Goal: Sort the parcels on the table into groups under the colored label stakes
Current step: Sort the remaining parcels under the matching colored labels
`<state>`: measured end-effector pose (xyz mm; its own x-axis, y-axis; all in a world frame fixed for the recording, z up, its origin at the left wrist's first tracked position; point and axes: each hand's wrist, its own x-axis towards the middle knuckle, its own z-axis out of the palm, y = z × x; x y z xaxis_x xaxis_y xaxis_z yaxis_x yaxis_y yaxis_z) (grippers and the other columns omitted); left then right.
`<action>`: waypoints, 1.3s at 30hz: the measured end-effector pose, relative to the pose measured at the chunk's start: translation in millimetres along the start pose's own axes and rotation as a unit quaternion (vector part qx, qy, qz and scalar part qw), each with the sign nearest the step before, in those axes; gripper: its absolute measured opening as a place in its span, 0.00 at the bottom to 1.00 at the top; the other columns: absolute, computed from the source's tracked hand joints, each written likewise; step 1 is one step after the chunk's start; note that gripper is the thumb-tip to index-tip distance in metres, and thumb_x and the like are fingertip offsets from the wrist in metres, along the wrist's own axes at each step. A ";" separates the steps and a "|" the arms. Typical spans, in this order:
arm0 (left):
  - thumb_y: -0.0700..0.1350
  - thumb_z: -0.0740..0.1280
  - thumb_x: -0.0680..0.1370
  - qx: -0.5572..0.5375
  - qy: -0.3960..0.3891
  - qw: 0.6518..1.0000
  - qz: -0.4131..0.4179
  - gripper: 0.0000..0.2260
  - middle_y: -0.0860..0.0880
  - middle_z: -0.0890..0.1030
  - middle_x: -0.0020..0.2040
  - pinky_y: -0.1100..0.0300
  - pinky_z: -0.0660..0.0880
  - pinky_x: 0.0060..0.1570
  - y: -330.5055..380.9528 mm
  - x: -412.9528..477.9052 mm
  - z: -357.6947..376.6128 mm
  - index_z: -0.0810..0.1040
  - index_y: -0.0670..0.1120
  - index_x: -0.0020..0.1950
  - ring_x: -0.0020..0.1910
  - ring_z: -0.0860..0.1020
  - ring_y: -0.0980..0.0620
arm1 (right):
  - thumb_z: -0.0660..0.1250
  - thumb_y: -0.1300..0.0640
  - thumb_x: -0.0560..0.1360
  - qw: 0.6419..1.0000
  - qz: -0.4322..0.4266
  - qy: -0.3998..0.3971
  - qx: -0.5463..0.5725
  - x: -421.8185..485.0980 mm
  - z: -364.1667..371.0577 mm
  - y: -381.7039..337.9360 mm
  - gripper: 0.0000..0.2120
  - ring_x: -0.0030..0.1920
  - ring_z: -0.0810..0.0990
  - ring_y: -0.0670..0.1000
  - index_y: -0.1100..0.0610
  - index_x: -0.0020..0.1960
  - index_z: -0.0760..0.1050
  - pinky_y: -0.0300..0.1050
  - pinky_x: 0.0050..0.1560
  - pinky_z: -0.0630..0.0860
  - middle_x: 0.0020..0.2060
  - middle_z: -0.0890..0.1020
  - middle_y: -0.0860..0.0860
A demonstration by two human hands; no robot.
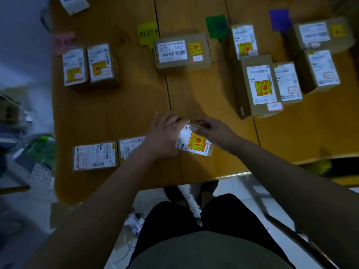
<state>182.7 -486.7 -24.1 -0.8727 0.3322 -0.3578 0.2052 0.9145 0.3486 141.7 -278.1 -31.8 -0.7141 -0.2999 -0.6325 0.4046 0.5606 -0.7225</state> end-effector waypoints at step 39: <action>0.42 0.70 0.80 -0.638 0.241 0.712 -0.166 0.22 0.51 0.78 0.69 0.59 0.84 0.44 59.3 -44.3 -82.5 0.73 0.49 0.74 0.53 0.85 0.56 | 0.72 0.49 0.78 0.950 -0.034 -0.018 0.309 -64.5 -29.9 -75.4 0.22 0.56 0.87 0.56 0.57 0.68 0.76 0.53 0.56 0.84 0.56 0.87 0.56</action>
<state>197.0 -466.3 83.8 -0.8935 -0.2519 -0.3717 -0.3488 -0.1320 0.9279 140.2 -278.0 71.9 -0.7345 -0.3524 -0.5799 0.6246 -0.0171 -0.7807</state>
